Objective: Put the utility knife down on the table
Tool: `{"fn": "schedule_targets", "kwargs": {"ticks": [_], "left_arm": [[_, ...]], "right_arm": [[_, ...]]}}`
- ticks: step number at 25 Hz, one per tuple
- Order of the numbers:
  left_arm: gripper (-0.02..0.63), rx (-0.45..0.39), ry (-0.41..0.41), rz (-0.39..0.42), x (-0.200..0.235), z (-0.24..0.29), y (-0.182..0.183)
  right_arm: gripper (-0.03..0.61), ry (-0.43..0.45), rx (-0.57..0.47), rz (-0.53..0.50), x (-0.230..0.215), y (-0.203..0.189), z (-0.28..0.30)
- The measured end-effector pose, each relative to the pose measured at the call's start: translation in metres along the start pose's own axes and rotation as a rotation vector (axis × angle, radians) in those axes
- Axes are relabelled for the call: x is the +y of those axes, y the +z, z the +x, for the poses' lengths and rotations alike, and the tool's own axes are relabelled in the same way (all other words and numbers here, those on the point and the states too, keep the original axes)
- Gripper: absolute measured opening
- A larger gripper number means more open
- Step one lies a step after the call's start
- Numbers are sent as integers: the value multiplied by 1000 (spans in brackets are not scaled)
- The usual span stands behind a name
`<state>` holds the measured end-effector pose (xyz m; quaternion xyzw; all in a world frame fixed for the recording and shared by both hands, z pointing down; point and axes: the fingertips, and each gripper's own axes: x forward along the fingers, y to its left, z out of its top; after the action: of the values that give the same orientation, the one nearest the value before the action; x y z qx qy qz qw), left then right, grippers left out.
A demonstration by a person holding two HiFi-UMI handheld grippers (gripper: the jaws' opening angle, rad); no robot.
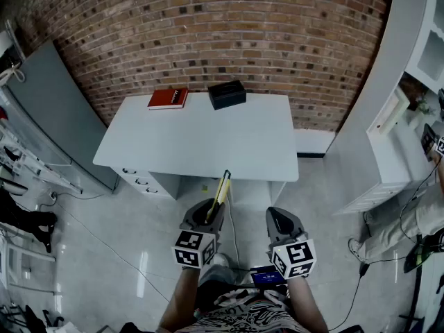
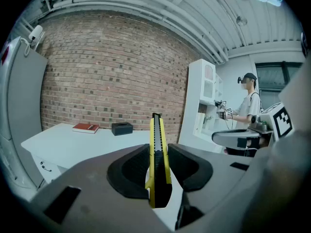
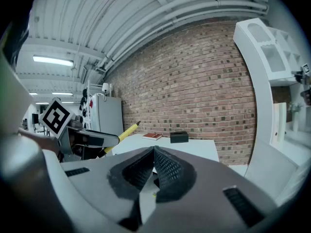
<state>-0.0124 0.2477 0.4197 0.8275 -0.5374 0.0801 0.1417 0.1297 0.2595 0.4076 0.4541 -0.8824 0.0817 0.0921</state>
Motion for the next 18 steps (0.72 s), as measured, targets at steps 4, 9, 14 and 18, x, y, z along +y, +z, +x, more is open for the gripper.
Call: {"fn": "schedule_targets", "kwargs": {"ticks": [4, 9, 14, 18], "left_arm": [[121, 8, 9, 2, 2, -5, -3], [121, -4, 25, -8, -2, -8, -2], [121, 0, 36, -4, -6, -8, -7], [121, -1, 48, -7, 4, 1, -6]], "right_arm": [[0, 25, 7, -8, 11, -2, -1], [0, 61, 7, -11, 13, -3, -6], [0, 60, -7, 29, 3, -5, -3], [0, 68, -2, 13, -2, -4, 10]]}}
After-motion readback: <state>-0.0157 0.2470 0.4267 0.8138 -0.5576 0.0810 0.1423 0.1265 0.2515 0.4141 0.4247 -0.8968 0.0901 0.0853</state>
